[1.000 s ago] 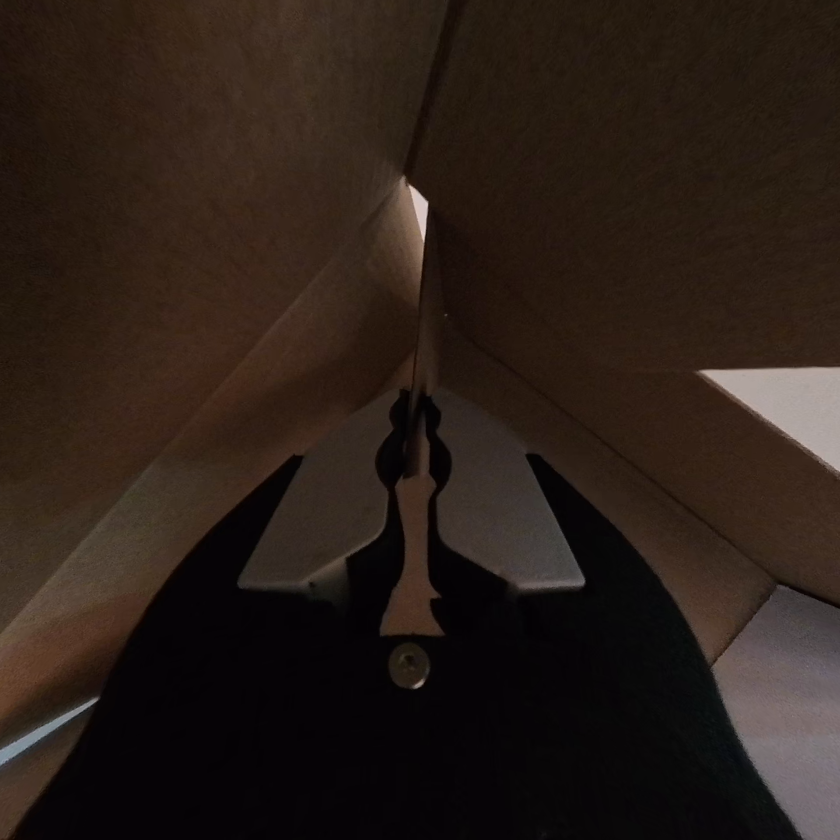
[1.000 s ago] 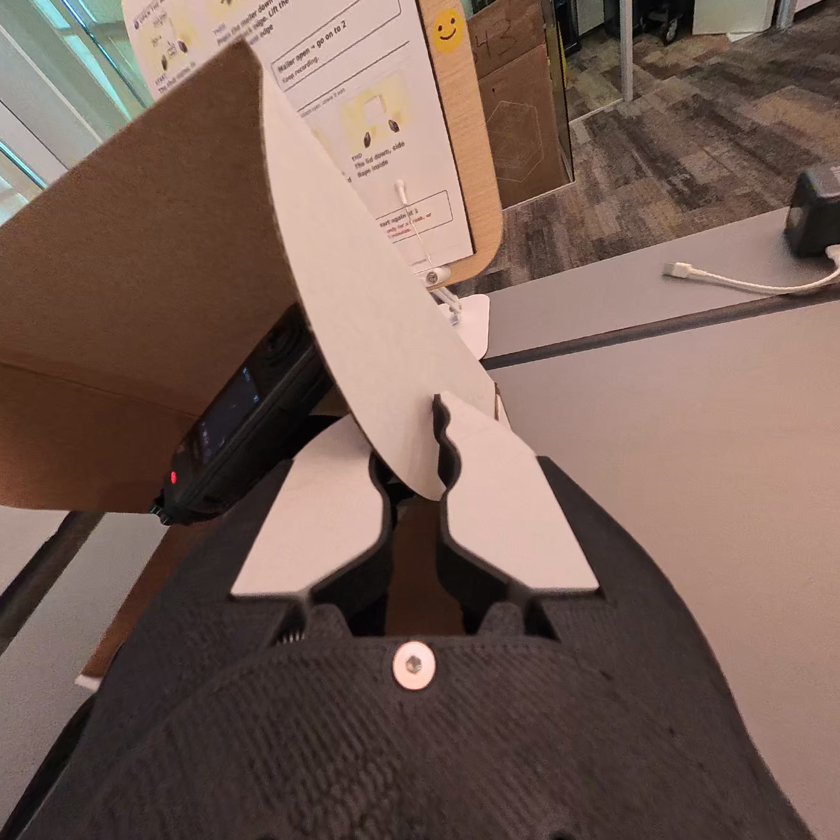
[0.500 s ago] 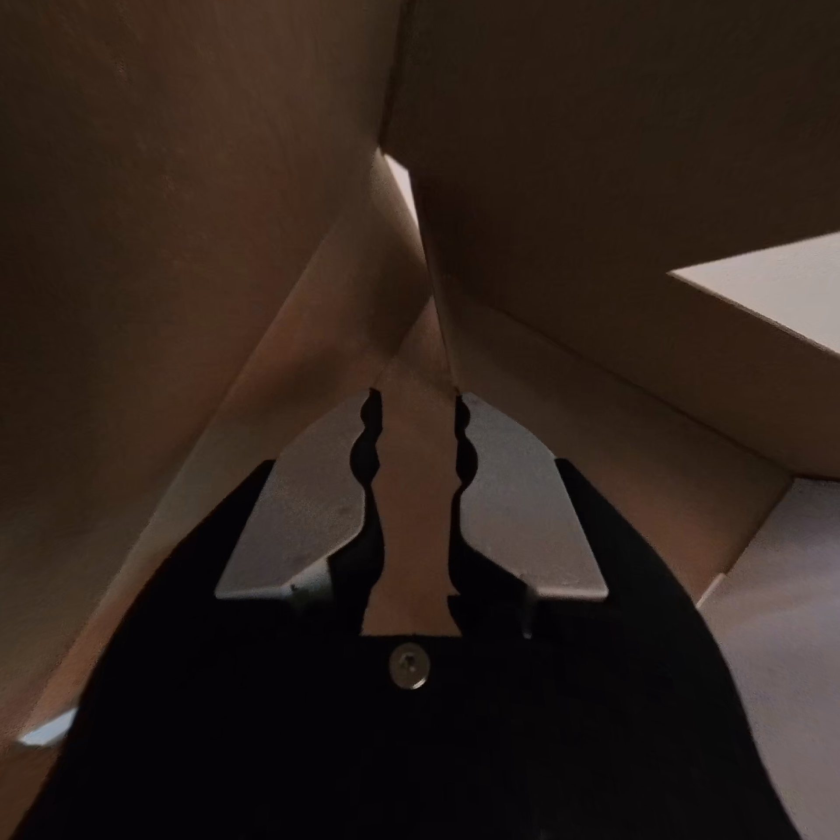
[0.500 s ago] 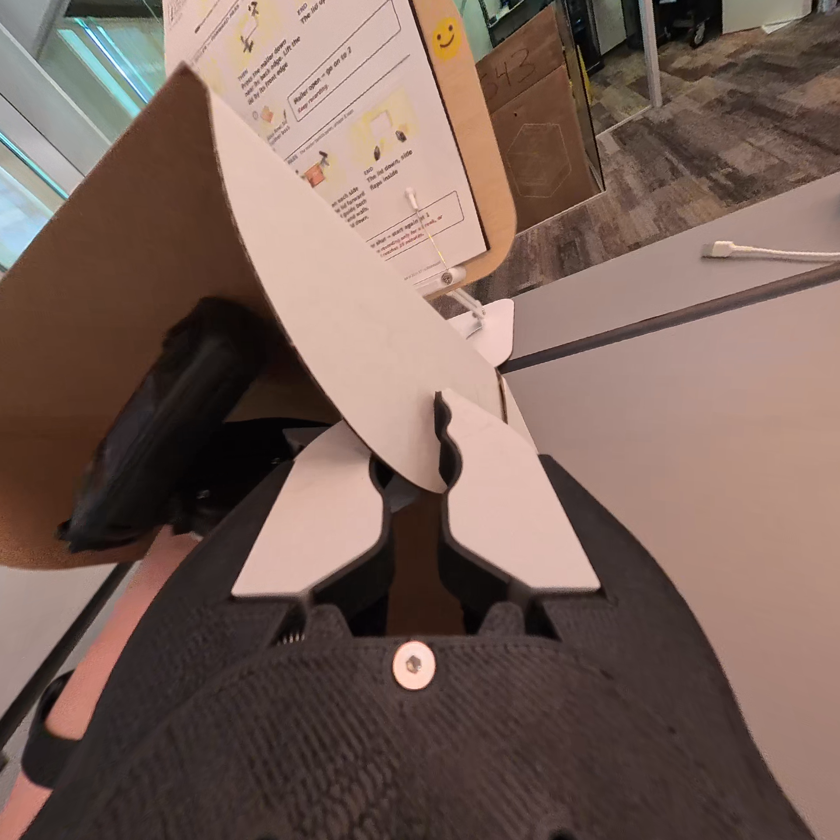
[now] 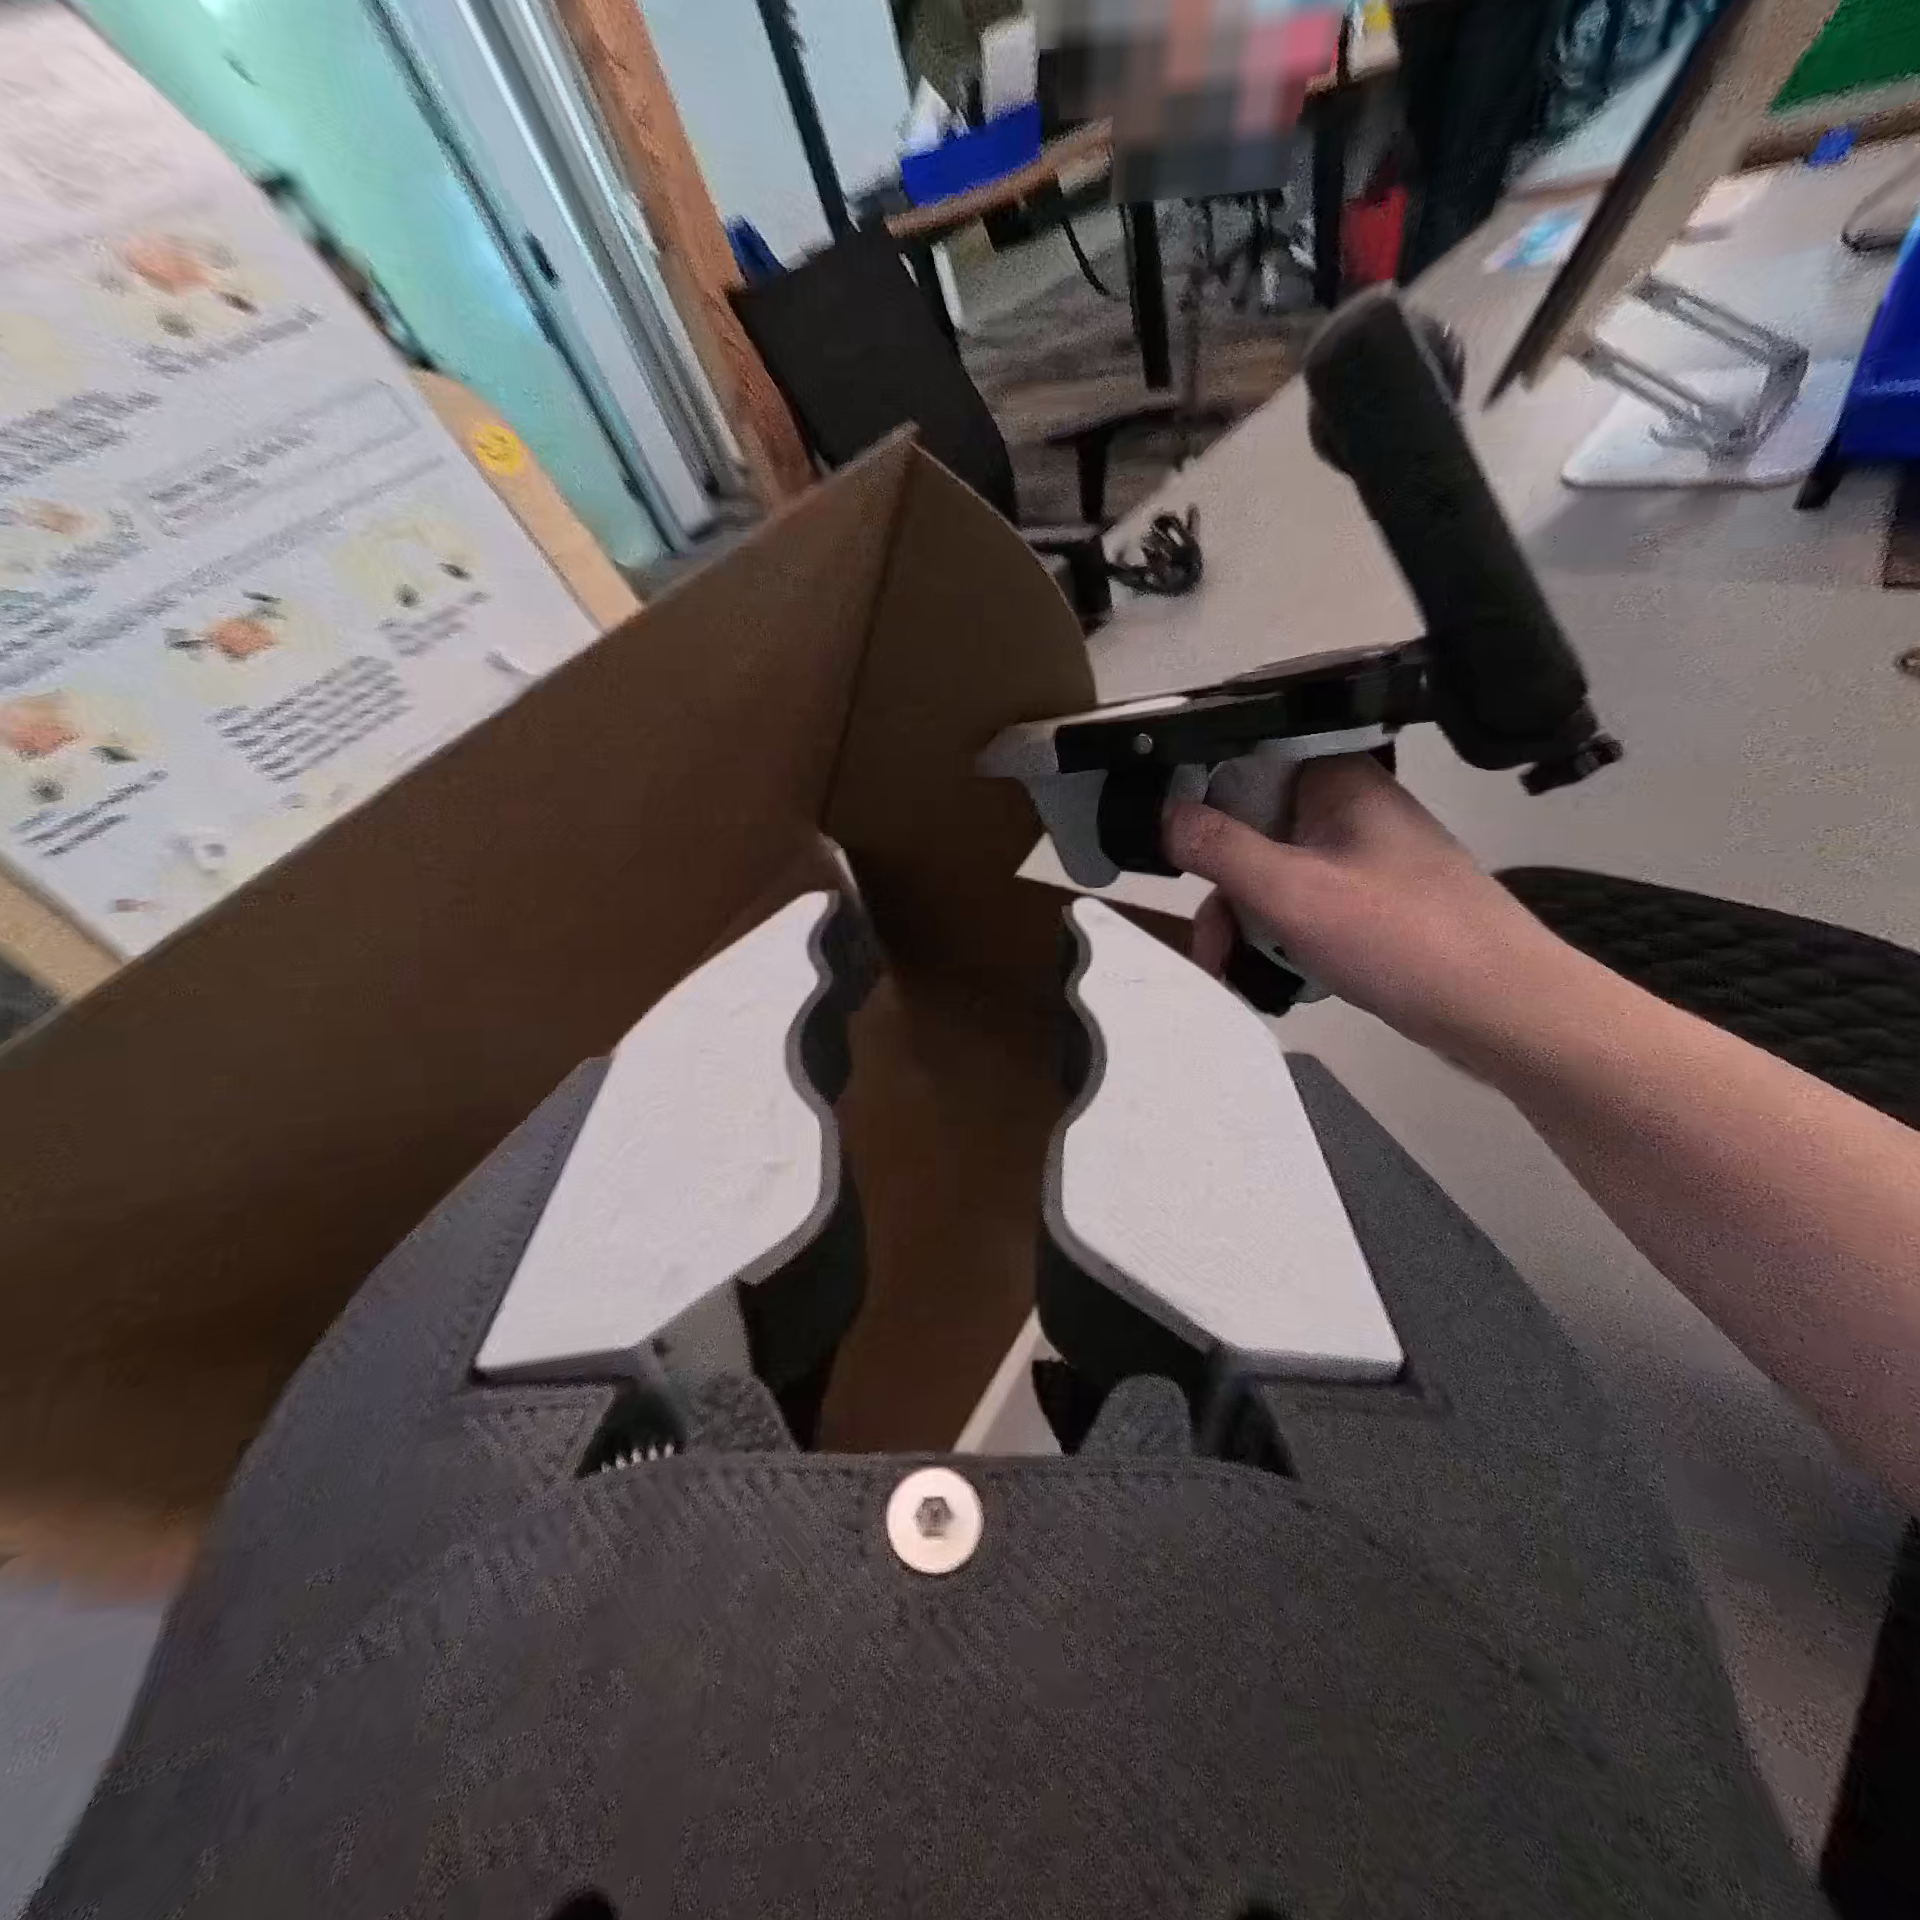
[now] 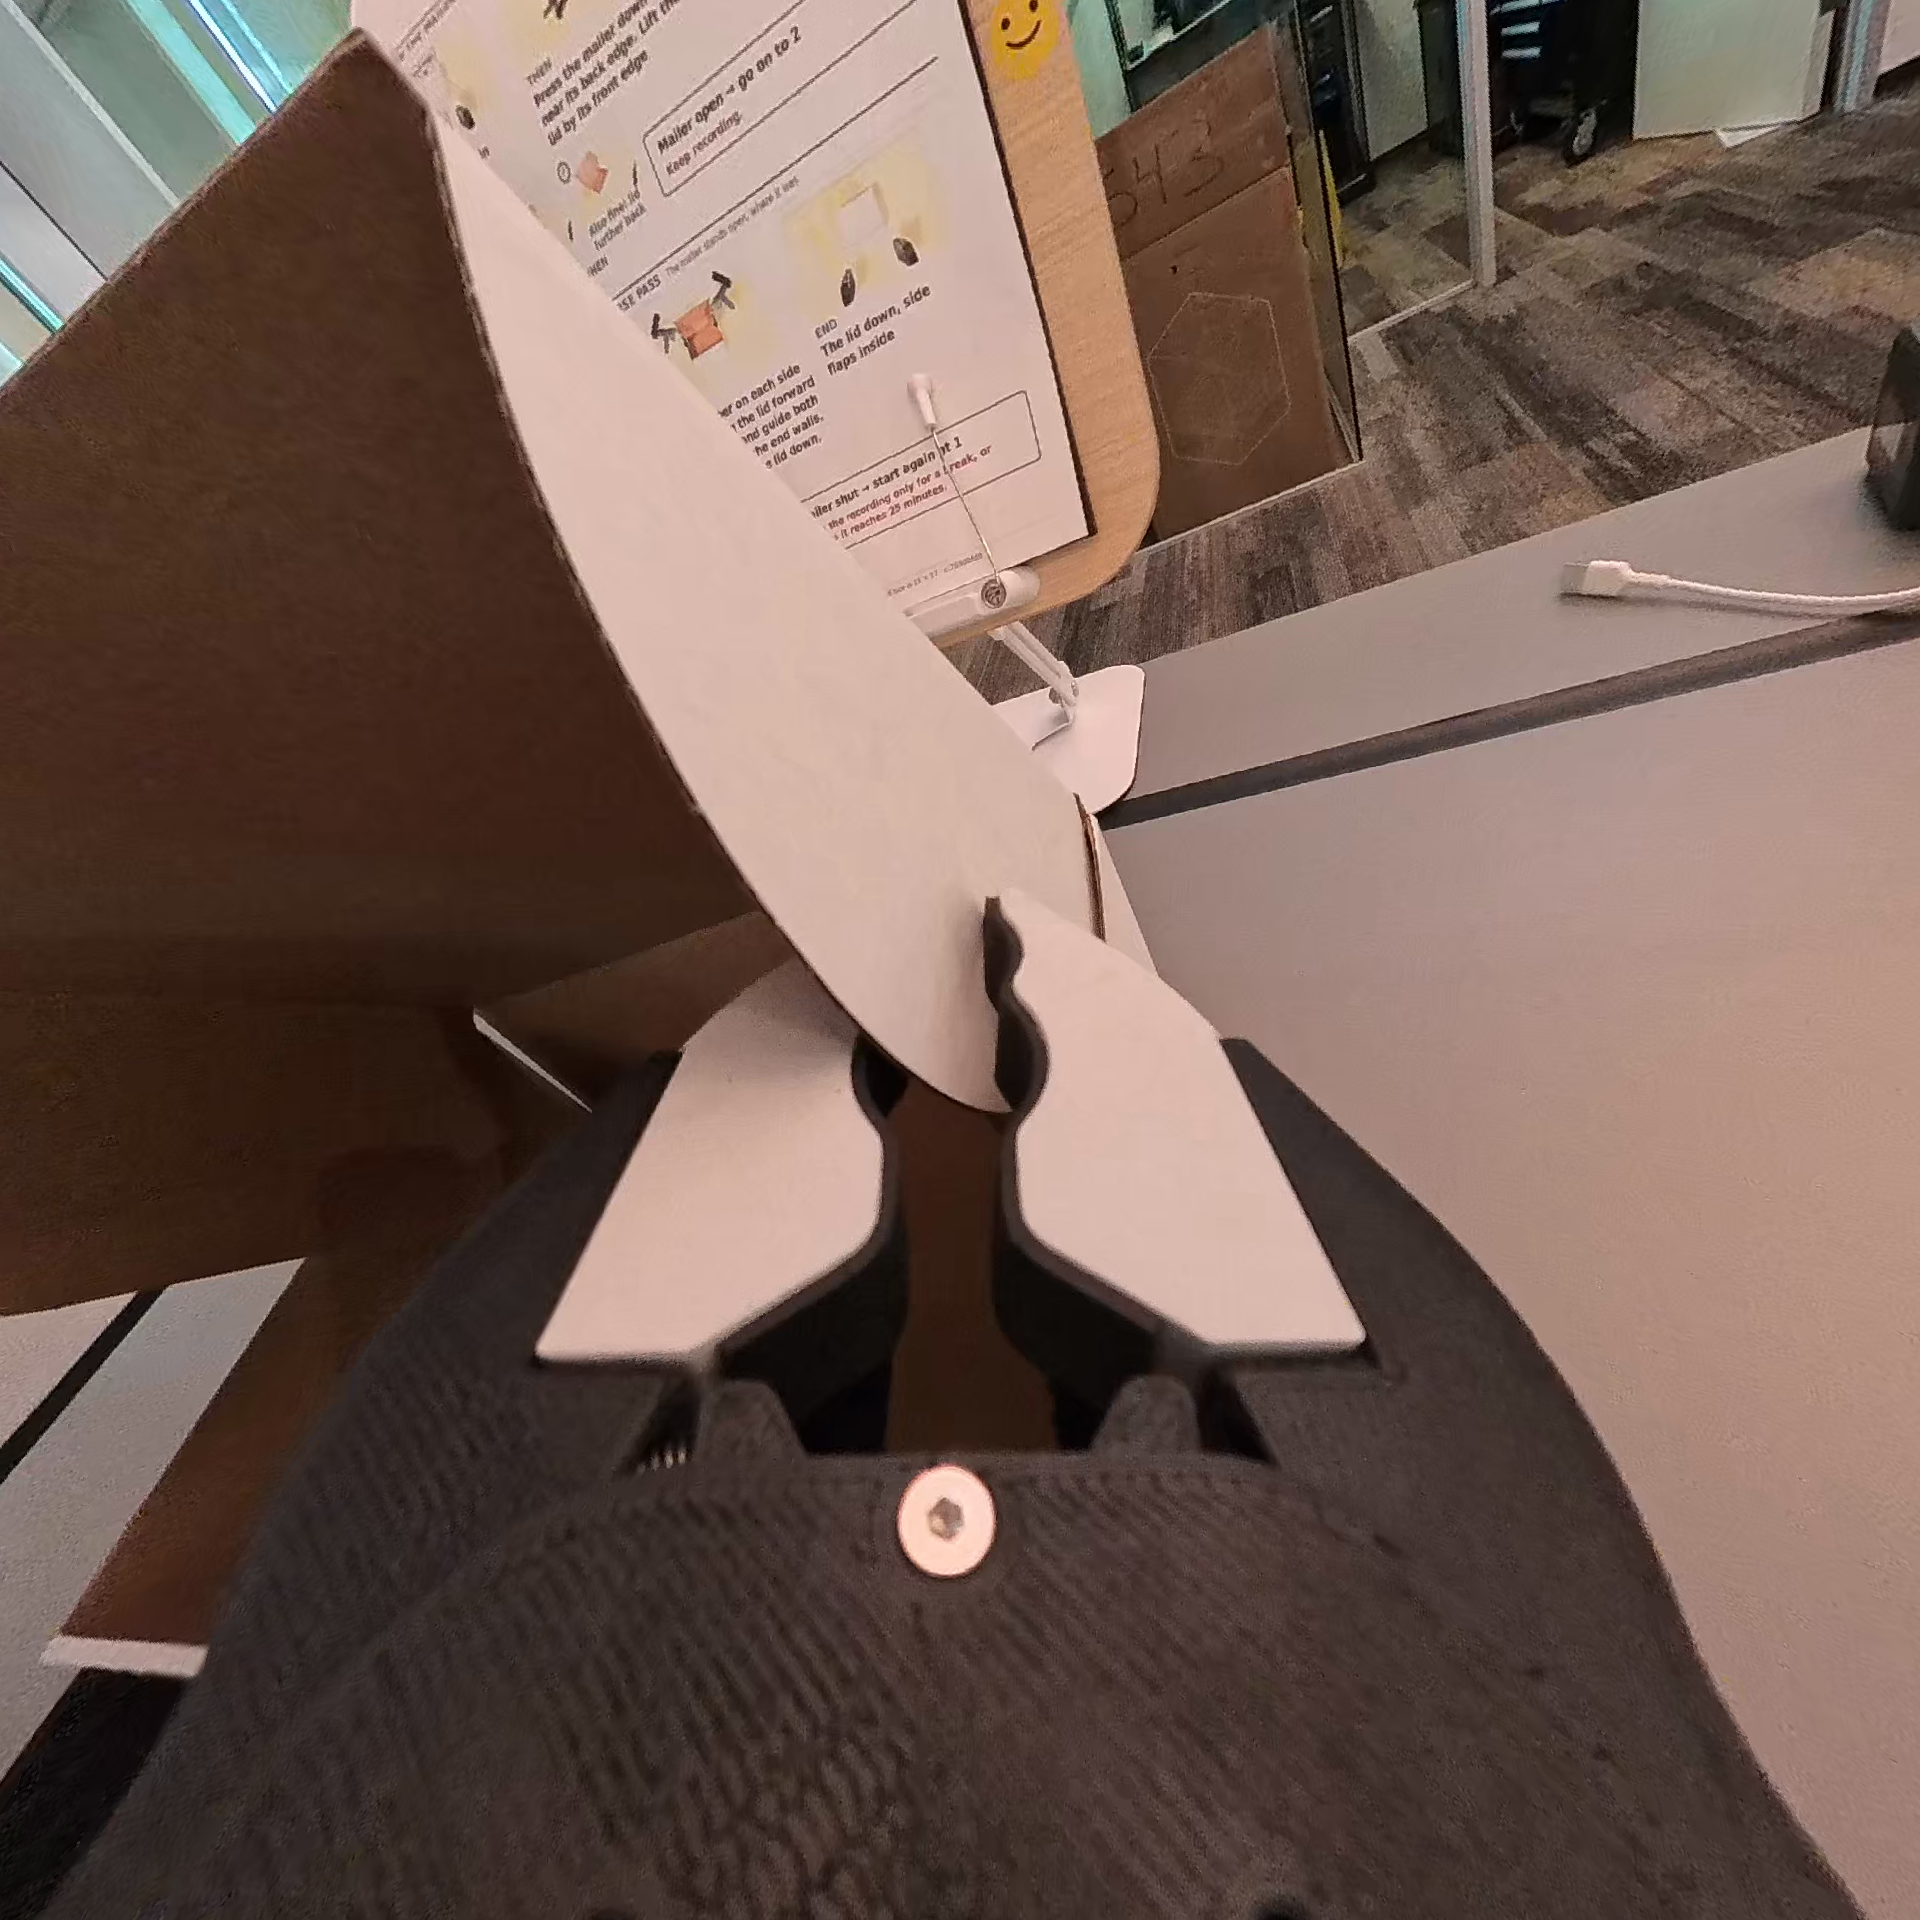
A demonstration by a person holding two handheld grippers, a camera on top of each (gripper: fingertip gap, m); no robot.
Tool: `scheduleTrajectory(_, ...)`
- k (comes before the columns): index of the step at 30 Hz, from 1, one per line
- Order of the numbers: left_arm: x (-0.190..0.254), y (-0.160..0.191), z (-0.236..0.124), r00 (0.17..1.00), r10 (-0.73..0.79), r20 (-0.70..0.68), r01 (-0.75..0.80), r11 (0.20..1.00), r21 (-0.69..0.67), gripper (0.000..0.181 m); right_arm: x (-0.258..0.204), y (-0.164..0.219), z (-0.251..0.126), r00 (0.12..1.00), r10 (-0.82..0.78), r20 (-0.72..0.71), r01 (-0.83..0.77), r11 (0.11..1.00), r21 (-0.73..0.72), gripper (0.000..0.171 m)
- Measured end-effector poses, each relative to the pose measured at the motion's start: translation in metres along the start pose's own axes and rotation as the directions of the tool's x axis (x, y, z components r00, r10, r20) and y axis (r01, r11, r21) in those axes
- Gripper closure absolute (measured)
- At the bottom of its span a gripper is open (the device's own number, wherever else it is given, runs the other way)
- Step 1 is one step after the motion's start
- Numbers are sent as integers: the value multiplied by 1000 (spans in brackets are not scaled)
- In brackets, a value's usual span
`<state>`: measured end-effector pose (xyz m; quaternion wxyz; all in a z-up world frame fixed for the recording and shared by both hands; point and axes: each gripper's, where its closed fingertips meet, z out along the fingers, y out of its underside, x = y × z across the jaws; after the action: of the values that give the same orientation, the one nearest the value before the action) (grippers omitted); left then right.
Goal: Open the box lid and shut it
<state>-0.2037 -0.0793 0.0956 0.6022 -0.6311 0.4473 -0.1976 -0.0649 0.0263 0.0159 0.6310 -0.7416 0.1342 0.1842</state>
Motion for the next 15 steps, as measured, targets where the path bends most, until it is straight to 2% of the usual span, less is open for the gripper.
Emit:
scheduleTrajectory(1, -6, 0, -18, 999, -14, 50, 12, 999, 44, 144, 0, 0, -1, 1000, -4, 3, 4, 1000, -1, 158)
scheduleTrajectory(4, -56, 12, -70, 942, -76, 326, 25, 987, 157, 138, 1, 0, -4, 1000, -28, -2, 28, 1000, 4, 158)
scheduleTrajectory(6, -94, 34, -90, 874, -129, 469, 72, 988, 137, 124, 1, 0, -7, 999, -51, -11, 51, 999, 10, 158)
scheduleTrajectory(8, -117, 62, -88, 852, -182, 491, 178, 982, 55, 101, 1, 0, -9, 998, -68, -15, 68, 998, 17, 158)
scheduleTrajectory(10, -127, 82, -74, 856, -250, 453, 280, 960, 0, 91, 0, 0, -10, 996, -83, -17, 83, 996, 20, 157)
scheduleTrajectory(12, -134, 94, -61, 859, -274, 432, 316, 948, -28, 90, 1, 0, -12, 994, -106, -25, 106, 994, 25, 159)
scheduleTrajectory(15, -141, 104, -42, 868, -249, 430, 308, 949, -73, 106, 4, 2, -16, 990, -140, -28, 140, 990, 23, 160)
